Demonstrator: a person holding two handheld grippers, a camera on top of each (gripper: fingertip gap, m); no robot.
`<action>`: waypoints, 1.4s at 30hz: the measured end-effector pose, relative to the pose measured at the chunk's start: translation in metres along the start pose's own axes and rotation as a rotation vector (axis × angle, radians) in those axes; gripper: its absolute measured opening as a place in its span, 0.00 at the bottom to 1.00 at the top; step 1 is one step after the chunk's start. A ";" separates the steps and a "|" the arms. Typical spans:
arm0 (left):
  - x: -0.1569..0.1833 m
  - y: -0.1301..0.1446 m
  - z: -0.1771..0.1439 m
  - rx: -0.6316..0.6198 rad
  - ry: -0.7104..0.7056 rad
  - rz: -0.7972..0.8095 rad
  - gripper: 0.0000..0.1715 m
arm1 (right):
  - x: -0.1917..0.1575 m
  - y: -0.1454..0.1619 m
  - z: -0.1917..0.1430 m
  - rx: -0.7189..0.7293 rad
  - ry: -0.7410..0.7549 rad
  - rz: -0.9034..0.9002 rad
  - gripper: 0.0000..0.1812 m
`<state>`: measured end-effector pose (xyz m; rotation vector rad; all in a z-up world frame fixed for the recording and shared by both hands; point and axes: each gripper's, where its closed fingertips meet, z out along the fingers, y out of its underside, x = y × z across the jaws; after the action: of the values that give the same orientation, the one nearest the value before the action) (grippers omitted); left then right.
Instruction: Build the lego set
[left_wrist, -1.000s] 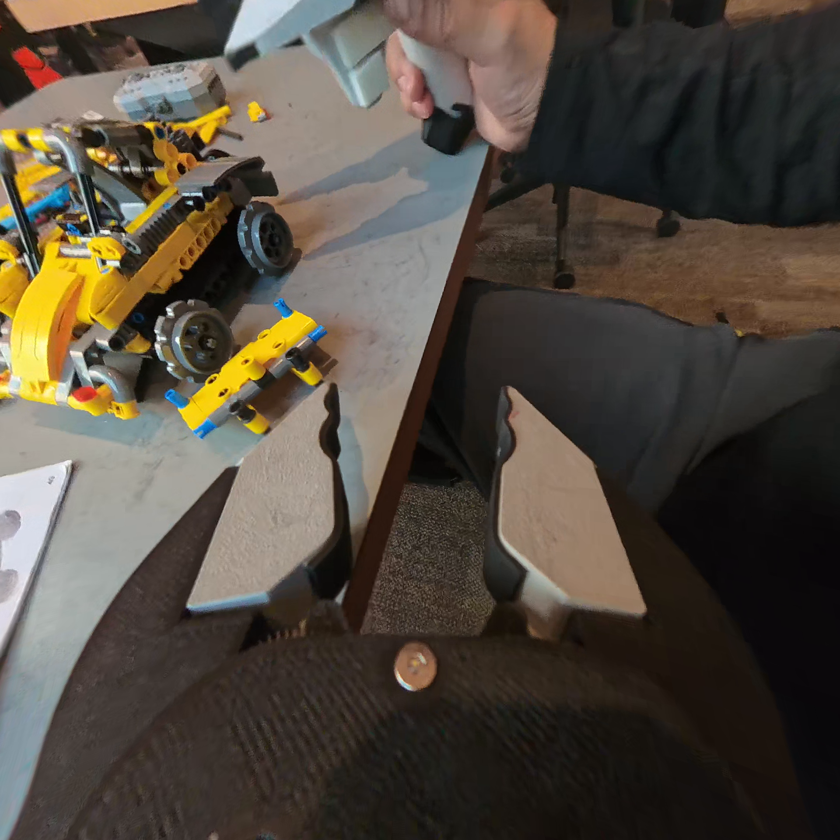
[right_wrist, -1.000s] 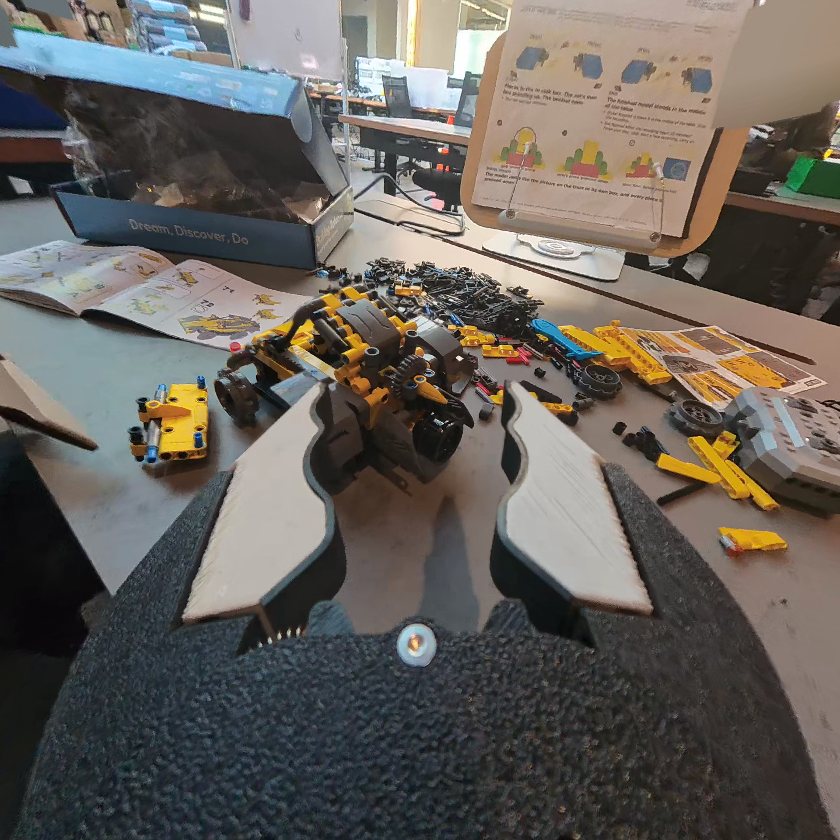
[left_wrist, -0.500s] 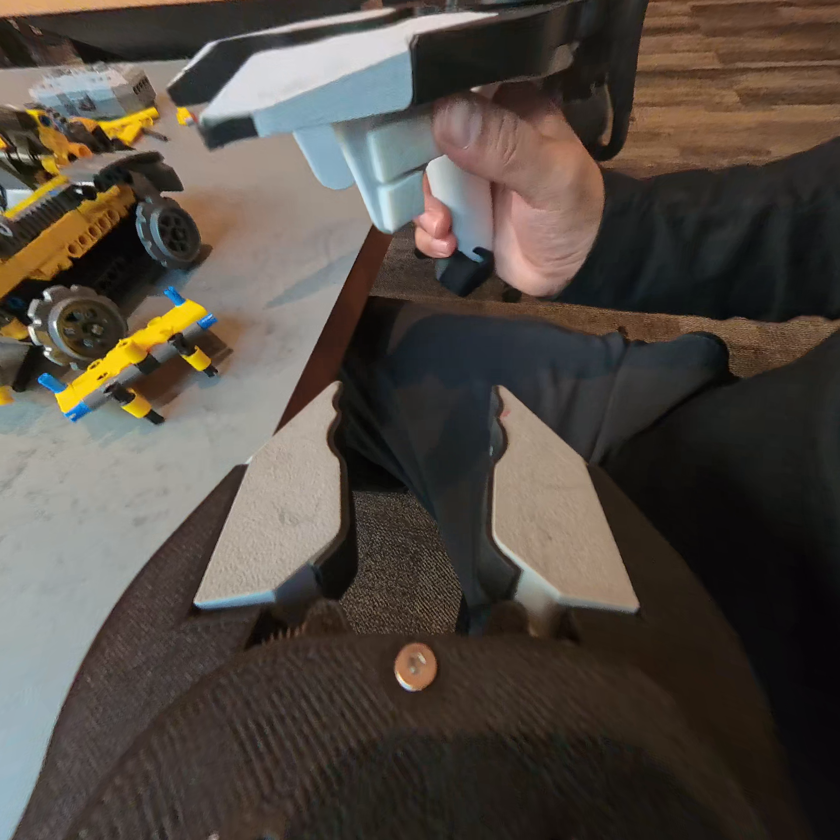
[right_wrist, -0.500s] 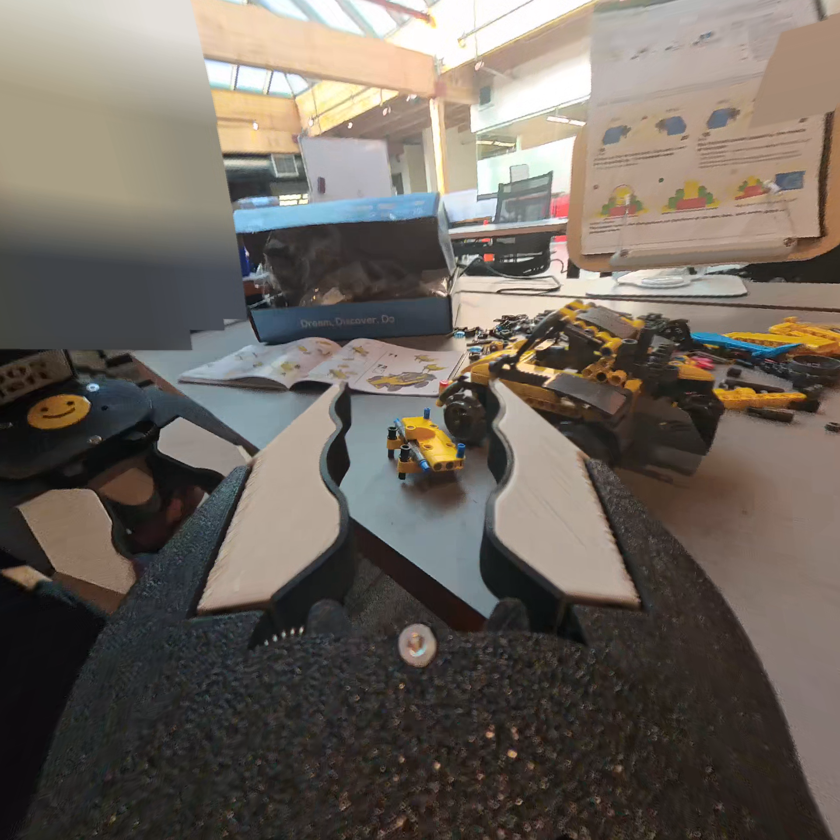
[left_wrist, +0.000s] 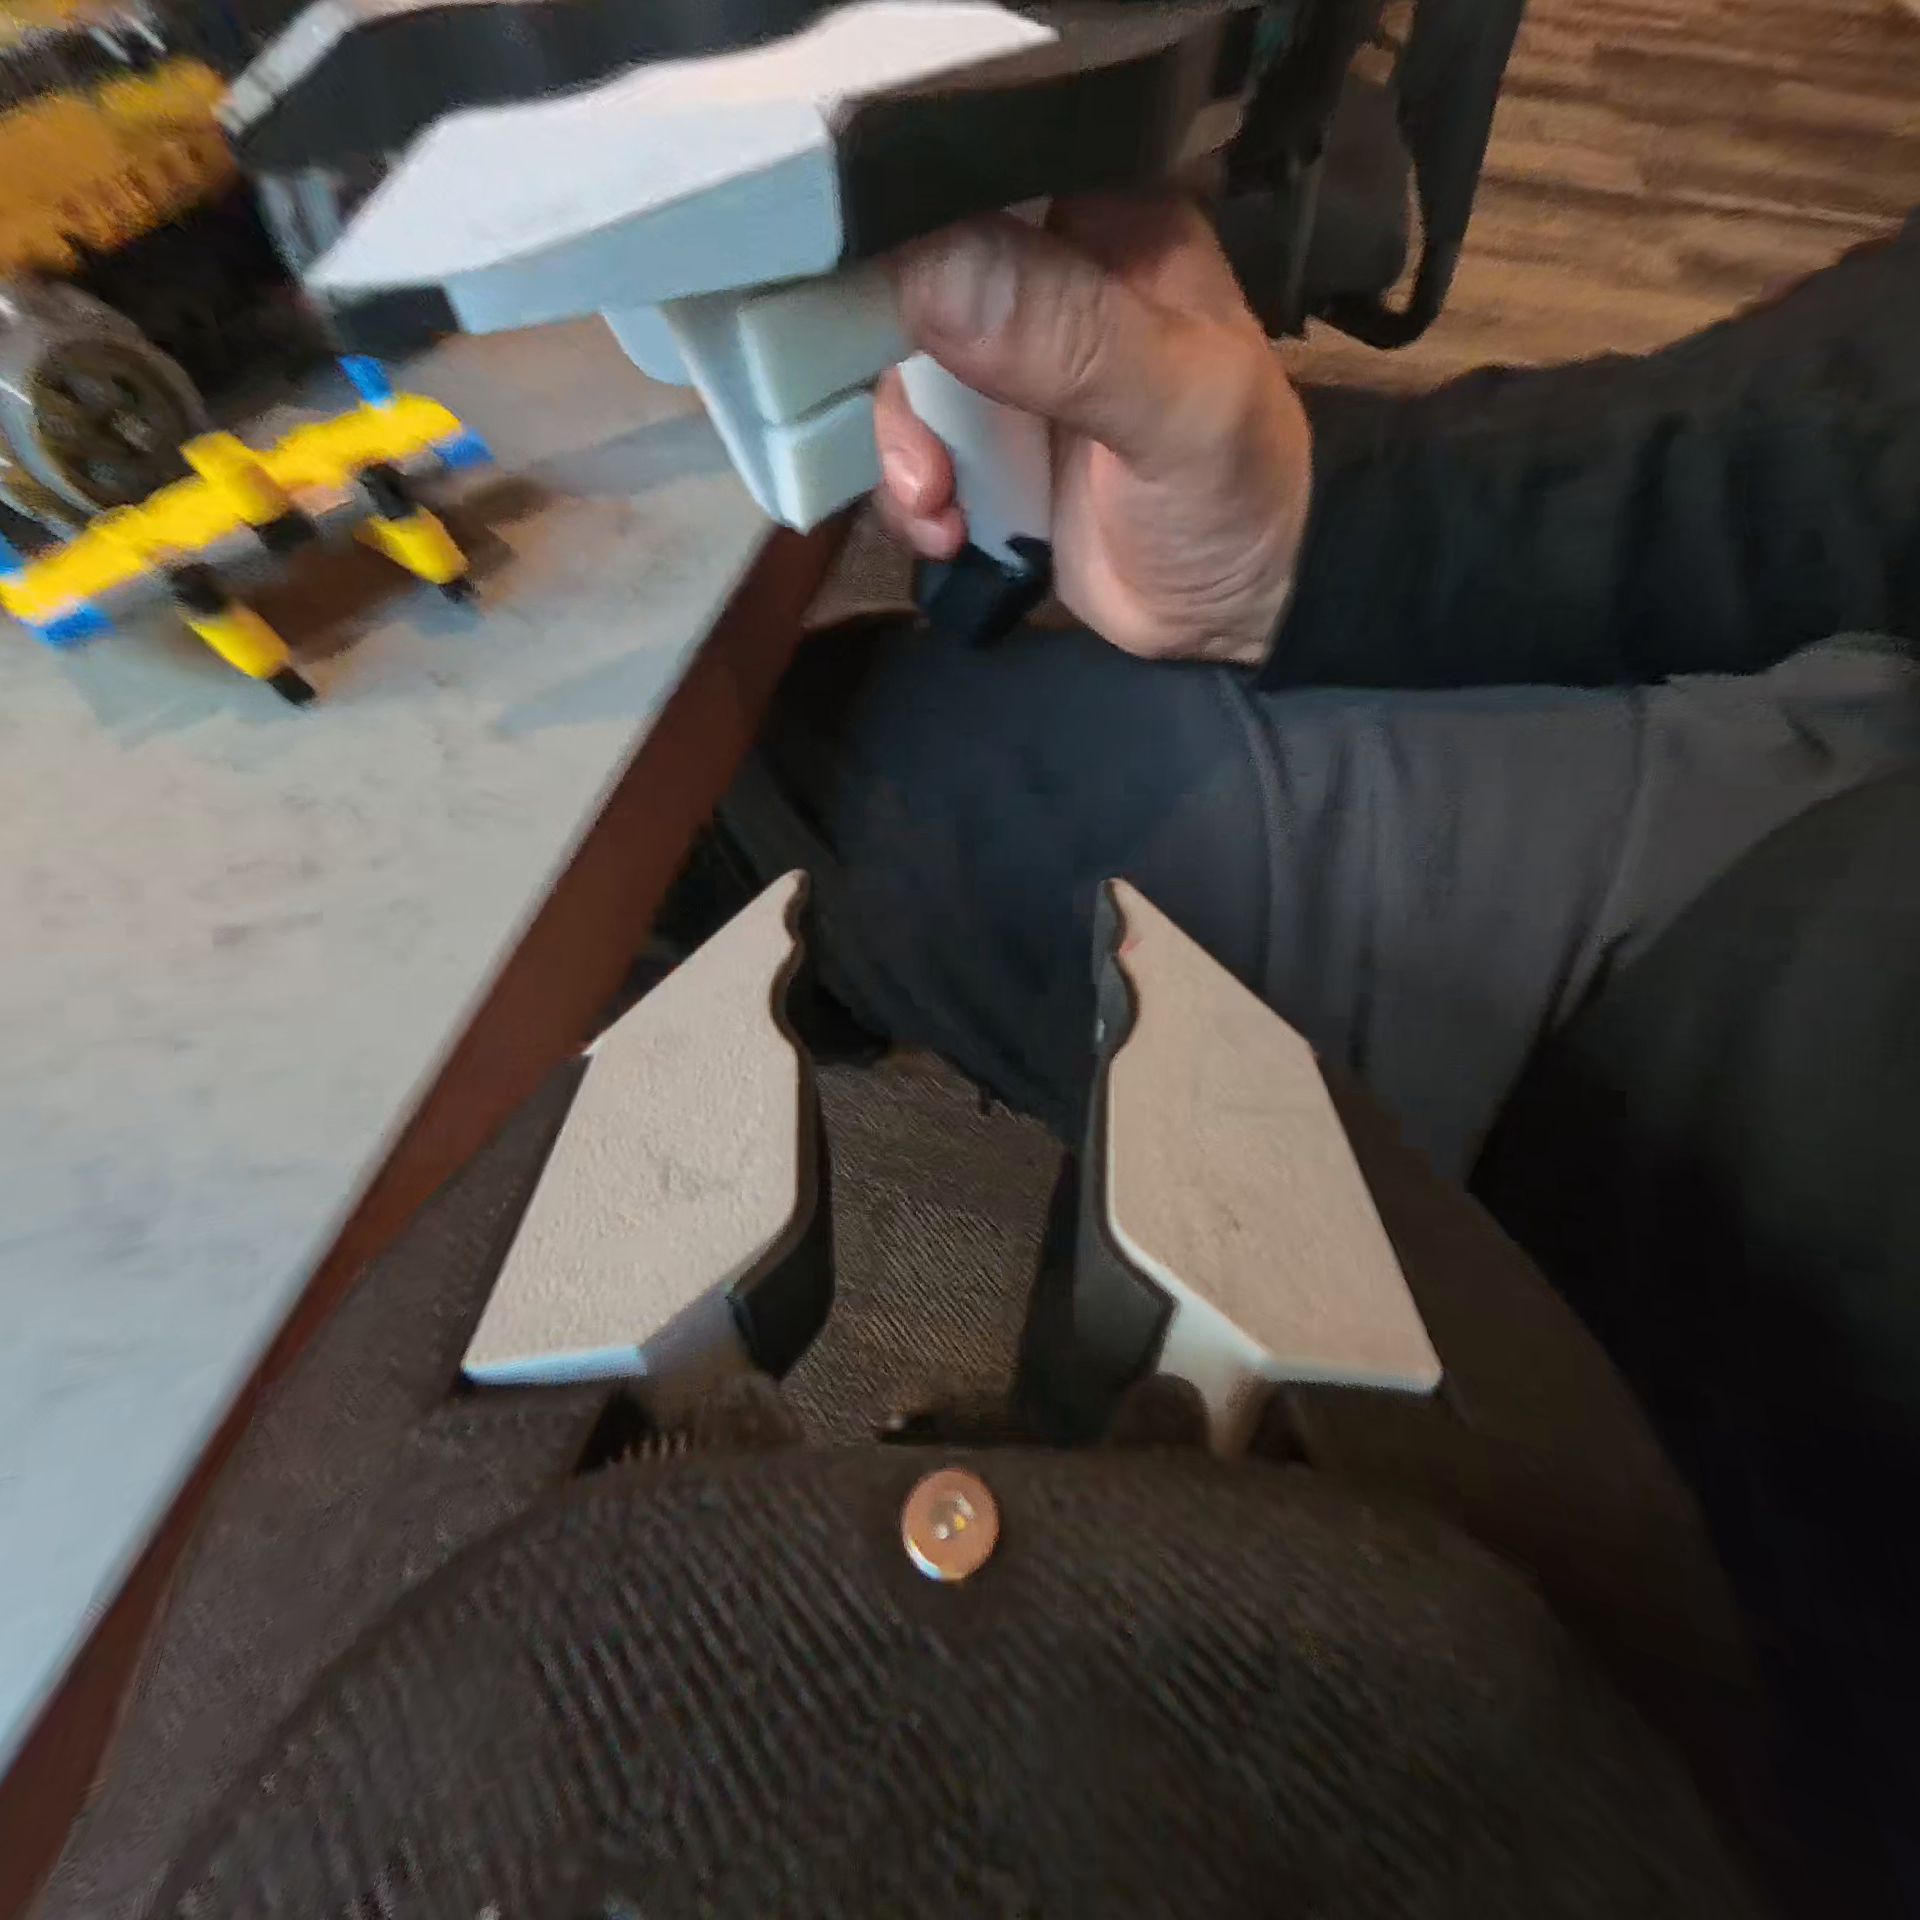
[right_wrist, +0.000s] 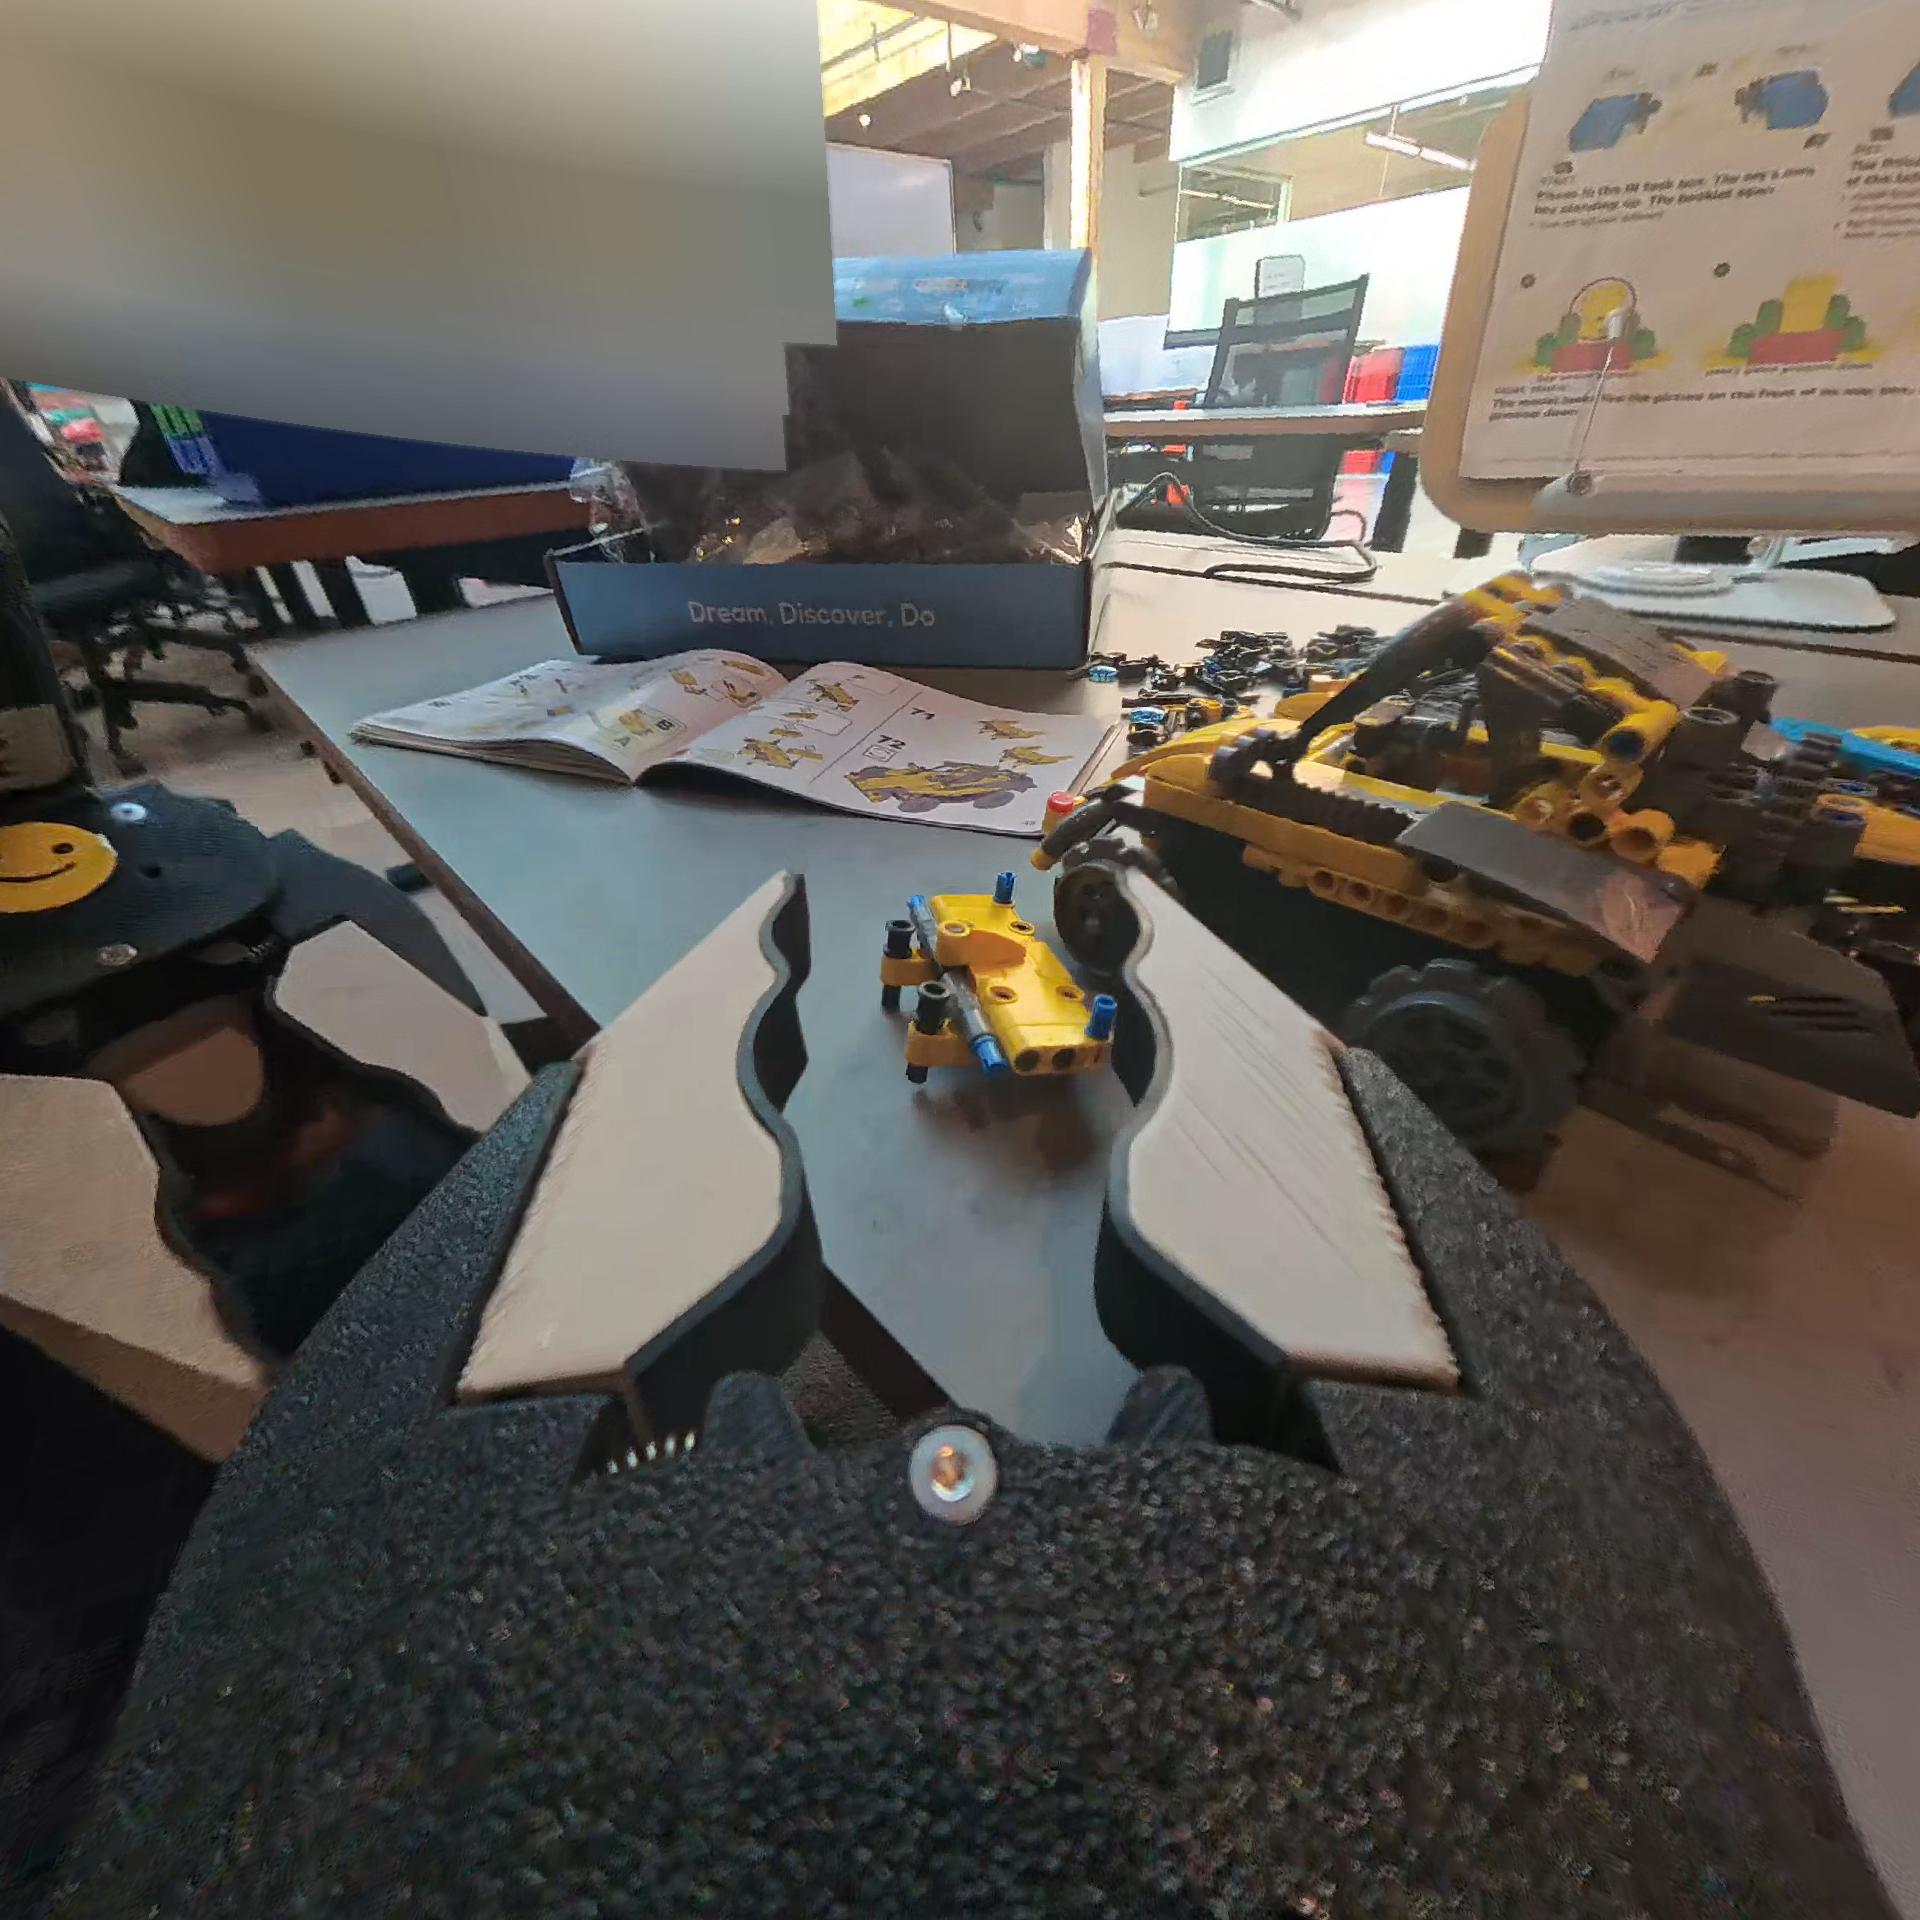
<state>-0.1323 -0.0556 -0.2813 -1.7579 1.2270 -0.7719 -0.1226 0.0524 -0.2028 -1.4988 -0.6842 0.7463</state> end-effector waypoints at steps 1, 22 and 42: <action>0.007 0.008 -0.001 -0.020 0.014 -0.012 0.30 | -0.004 0.004 0.000 -0.013 0.011 -0.038 0.32; 0.028 0.029 -0.011 -0.143 -0.078 0.030 0.25 | 0.008 0.013 -0.030 -0.137 0.071 -0.089 0.34; 0.007 -0.007 -0.021 -0.008 0.143 -0.058 0.25 | 0.004 -0.047 -0.034 0.089 0.099 -0.069 0.23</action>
<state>-0.1442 -0.0672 -0.2651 -1.7759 1.2790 -0.9414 -0.0928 0.0381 -0.1554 -1.4145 -0.6169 0.6379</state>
